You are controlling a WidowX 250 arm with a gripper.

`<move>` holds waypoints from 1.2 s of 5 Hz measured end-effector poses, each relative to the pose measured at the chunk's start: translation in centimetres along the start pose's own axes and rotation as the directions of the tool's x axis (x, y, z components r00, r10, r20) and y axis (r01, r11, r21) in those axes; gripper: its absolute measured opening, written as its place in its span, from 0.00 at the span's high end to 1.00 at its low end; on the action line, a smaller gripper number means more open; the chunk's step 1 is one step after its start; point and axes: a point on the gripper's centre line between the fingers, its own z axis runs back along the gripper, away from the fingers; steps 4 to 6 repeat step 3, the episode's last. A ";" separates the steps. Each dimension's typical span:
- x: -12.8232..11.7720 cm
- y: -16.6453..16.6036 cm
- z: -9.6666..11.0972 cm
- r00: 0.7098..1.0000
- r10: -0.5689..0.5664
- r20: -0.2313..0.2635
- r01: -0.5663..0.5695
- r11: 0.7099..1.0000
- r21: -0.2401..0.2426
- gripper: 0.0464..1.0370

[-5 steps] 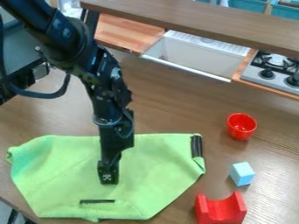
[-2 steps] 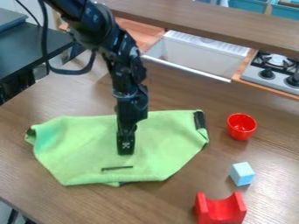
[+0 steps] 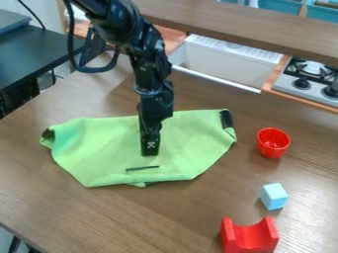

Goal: Move the cloth back and forth from the top left to bottom right of the table

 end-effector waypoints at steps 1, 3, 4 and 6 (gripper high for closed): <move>0.1 0.1 0.0 1.000 0.008 0.000 -0.008 1.000 -0.011 0.04; -0.4 -2.4 0.2 1.000 -0.009 0.006 0.010 0.999 -0.047 0.04; -0.4 -2.4 0.2 1.000 -0.009 0.006 0.010 0.999 -0.047 0.04; -0.4 -2.4 0.2 1.000 -0.009 0.006 0.010 0.999 -0.047 0.04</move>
